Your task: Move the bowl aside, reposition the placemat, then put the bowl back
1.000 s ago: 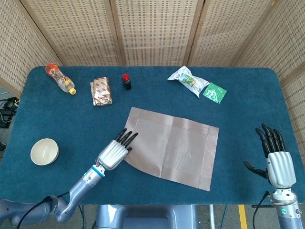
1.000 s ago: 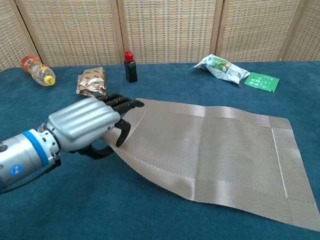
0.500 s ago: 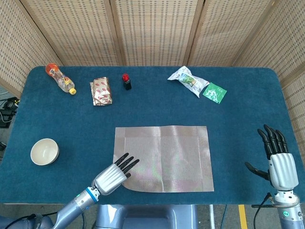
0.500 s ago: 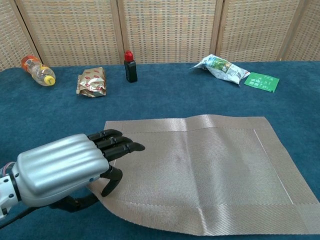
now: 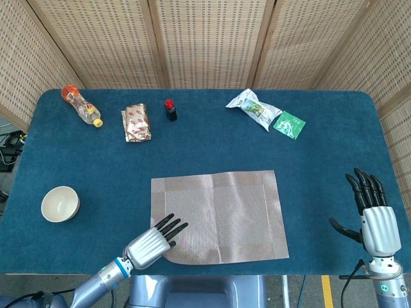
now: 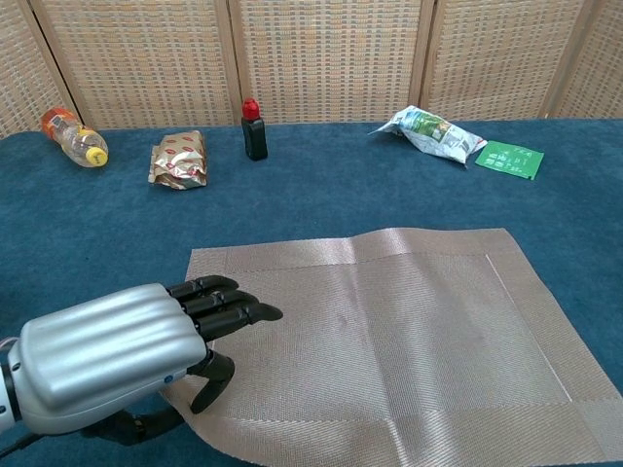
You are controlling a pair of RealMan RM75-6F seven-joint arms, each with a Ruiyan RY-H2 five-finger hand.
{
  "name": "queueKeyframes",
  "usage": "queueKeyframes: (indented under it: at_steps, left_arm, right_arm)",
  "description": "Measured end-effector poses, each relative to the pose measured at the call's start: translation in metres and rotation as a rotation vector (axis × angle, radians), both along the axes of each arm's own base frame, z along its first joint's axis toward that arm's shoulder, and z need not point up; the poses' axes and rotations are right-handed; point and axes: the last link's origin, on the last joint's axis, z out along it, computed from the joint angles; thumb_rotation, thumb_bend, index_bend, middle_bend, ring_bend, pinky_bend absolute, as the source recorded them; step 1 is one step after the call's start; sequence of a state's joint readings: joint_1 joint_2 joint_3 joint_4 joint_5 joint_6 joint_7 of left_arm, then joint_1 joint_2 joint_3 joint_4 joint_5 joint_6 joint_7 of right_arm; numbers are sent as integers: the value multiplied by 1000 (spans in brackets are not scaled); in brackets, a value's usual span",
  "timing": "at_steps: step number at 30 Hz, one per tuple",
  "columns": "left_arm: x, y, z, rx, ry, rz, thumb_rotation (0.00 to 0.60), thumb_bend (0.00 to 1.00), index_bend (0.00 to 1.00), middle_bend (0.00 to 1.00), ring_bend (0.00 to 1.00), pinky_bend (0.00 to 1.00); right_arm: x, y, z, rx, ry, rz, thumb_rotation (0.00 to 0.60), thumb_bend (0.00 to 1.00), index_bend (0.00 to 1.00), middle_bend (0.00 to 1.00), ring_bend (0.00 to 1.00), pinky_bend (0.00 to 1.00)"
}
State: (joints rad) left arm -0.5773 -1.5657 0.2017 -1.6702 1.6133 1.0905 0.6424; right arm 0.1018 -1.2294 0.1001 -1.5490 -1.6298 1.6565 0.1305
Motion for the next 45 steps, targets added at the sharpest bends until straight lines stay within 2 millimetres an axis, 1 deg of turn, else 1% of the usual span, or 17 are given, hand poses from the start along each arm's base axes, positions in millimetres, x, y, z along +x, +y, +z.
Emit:
queueKeyframes:
  at_steps: [2,3,5,7,11,16,19,26,30,33,37,42,45]
  left_arm:
    - [-2,0,2,0,2,3,600,296,89,0,0,0]
    - [-3,0,3,-1,2,5,600,253,32,0,0,0]
    - [-4,-1,4,-8,-5,10,600,204,0,0,0,0]
    - [-5,-2,6,-17,-17,16,600,179,0,0,0,0]
    - [-7,-6,14,-19,-48,13,600,175,0,0,0,0]
    - [-14,-9,32,4,-102,35,600,176,0,0,0,0]
    - [-21,-9,45,36,-126,58,600,176,0,0,0,0]
    - [-51,-3,90,159,-149,136,600,176,0,0,0,0]
    - [-76,1,117,239,-147,201,600,176,1,0,0,0]
    - [-95,1,129,281,-130,240,600,176,29,0,0,0]
    - [-120,-1,141,328,-105,295,600,178,112,0,0,0]
    - [-157,-1,156,398,-73,374,600,192,344,0,0,0]
    - [-175,0,161,435,-60,417,600,196,410,0,0,0]
  right_arm:
    - [0,0,0,0,1,0,600,156,21,0,0,0]
    - [0,0,0,0,2,0,600,157,21,0,0,0]
    - [0,0,-1,2,2,-2,600,157,21,0,0,0]
    - [0,0,-1,2,5,-3,600,157,21,0,0,0]
    - [1,1,-2,8,10,1,600,157,21,0,0,0]
    - [2,2,-4,14,16,2,600,157,21,0,0,0]
    - [3,3,-6,22,20,5,600,157,21,0,0,0]
    - [8,8,-11,38,40,22,600,157,21,0,0,0]
    - [11,12,-16,51,57,32,600,157,21,0,0,0]
    - [12,14,-19,60,67,39,600,157,21,0,0,0]
    - [14,17,-23,68,82,45,600,157,21,0,0,0]
    - [17,20,-27,79,89,51,600,157,21,0,0,0]
    - [18,22,-28,84,91,56,600,157,21,0,0,0]
